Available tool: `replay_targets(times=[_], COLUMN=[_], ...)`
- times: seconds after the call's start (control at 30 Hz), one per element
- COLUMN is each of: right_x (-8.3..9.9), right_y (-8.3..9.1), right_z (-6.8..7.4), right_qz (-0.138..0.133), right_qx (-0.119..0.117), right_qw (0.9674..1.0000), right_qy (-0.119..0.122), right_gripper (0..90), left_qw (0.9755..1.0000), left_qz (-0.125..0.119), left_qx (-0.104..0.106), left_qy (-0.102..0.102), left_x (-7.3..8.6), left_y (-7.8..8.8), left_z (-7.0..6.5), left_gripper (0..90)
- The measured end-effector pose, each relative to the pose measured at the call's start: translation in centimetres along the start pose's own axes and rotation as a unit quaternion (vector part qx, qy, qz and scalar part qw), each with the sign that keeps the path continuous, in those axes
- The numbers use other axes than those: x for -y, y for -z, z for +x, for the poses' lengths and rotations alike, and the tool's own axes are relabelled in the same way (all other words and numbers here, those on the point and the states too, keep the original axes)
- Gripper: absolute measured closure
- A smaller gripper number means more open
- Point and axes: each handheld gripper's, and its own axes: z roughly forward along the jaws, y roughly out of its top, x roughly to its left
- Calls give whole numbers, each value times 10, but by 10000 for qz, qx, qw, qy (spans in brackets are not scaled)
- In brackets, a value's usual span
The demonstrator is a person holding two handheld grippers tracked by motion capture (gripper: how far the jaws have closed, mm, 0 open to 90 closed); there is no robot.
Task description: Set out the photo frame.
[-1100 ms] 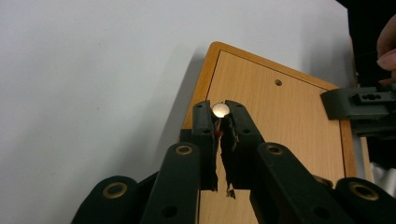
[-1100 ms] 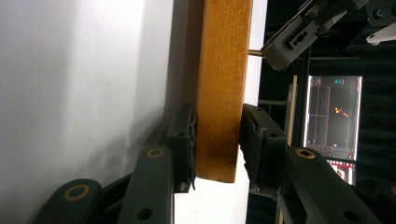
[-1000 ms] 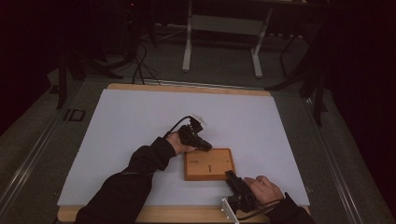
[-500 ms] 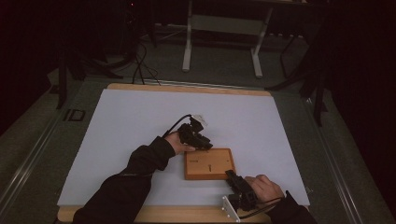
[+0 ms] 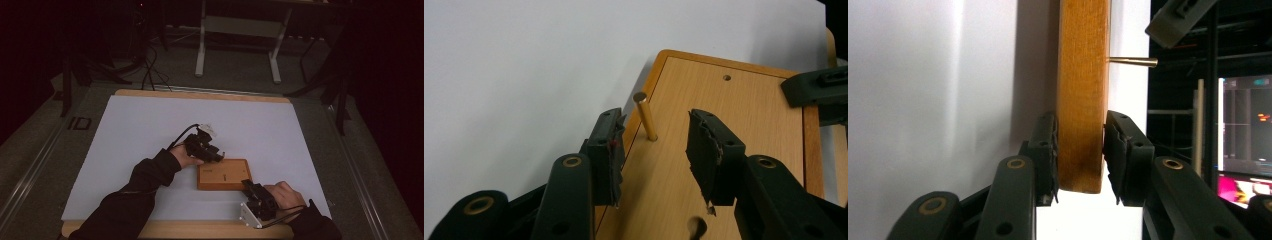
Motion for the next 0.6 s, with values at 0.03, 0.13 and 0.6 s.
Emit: replay_targets(times=[0.03,0.13,0.6], right_x=[0,-1,7], right_y=[0,1,-2], right_z=[-3,-9,-54], right_qz=[18,5,-192], right_qx=[-53,-177,-940], right_qw=[10000,9998,9944], right_qy=[17,-69,-435], right_gripper=[673,673,682], left_qw=[10000,10000,9994], left_qz=[1,-22,-225], left_qx=[14,-72,-239], left_qy=[9,-27,71], left_x=[1,2,15], left_y=[2,7,46], left_z=[0,-2,1], left_gripper=[566,567,566])
